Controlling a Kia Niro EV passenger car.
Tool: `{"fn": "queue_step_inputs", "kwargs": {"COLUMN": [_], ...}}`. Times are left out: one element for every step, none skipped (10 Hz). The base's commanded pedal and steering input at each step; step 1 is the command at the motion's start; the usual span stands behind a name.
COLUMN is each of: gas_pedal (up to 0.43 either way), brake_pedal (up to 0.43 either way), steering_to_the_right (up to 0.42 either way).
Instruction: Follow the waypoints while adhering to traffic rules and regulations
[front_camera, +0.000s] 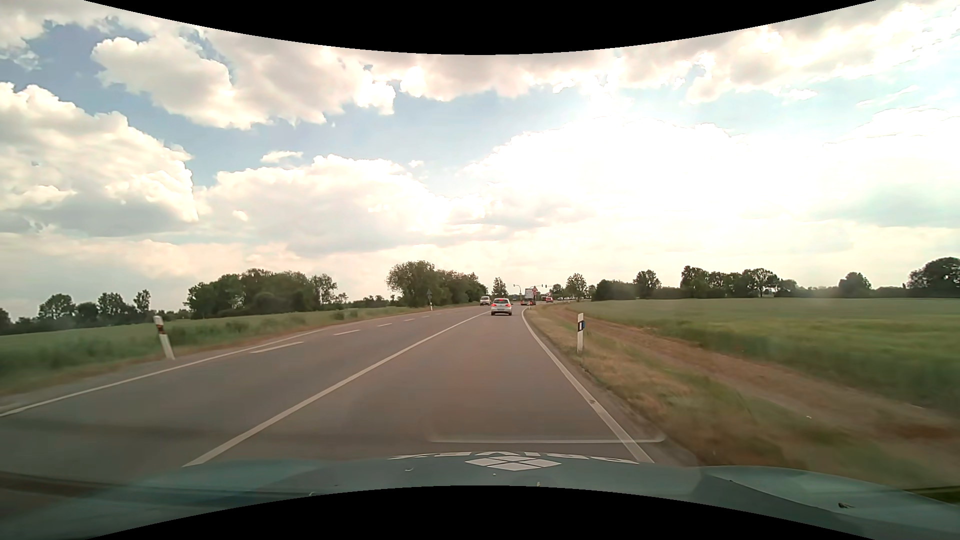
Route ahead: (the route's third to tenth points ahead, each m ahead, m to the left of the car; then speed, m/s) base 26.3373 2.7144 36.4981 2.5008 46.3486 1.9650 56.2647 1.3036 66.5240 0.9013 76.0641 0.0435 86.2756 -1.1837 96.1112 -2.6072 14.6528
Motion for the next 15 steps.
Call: {"fn": "queue_step_inputs", "kwargs": {"gas_pedal": [0.150,0.150,0.150,0.150,0.150,0.150,0.150,0.130,0.130,0.130,0.130,0.130,0.130,0.130,0.130], "brake_pedal": [0.000,0.000,0.000,0.000,0.000,0.000,0.000,0.000,0.000,0.000,0.000,0.000,0.000,0.000,0.000], "steering_to_the_right": [0.003,0.003,0.003,0.003,0.003,0.003,0.003,0.003,0.003,0.004,0.003,0.003,0.003,0.004,0.004]}}
